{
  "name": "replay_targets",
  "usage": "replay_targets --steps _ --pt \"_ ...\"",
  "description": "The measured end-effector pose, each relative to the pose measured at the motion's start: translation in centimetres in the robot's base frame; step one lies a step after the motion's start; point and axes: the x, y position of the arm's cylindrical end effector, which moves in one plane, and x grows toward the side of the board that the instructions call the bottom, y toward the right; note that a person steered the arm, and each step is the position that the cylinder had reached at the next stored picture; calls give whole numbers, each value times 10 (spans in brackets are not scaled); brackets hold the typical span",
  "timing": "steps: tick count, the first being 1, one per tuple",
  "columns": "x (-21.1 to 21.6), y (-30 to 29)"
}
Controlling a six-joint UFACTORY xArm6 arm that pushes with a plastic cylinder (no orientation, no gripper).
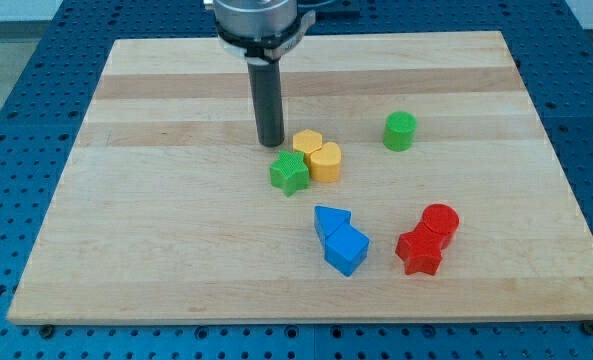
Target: Slide the green star above blue triangle
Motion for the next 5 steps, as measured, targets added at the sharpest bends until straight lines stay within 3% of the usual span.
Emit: replay_targets --steps 2,5 --pt "-10 -8" --pt "89 46"
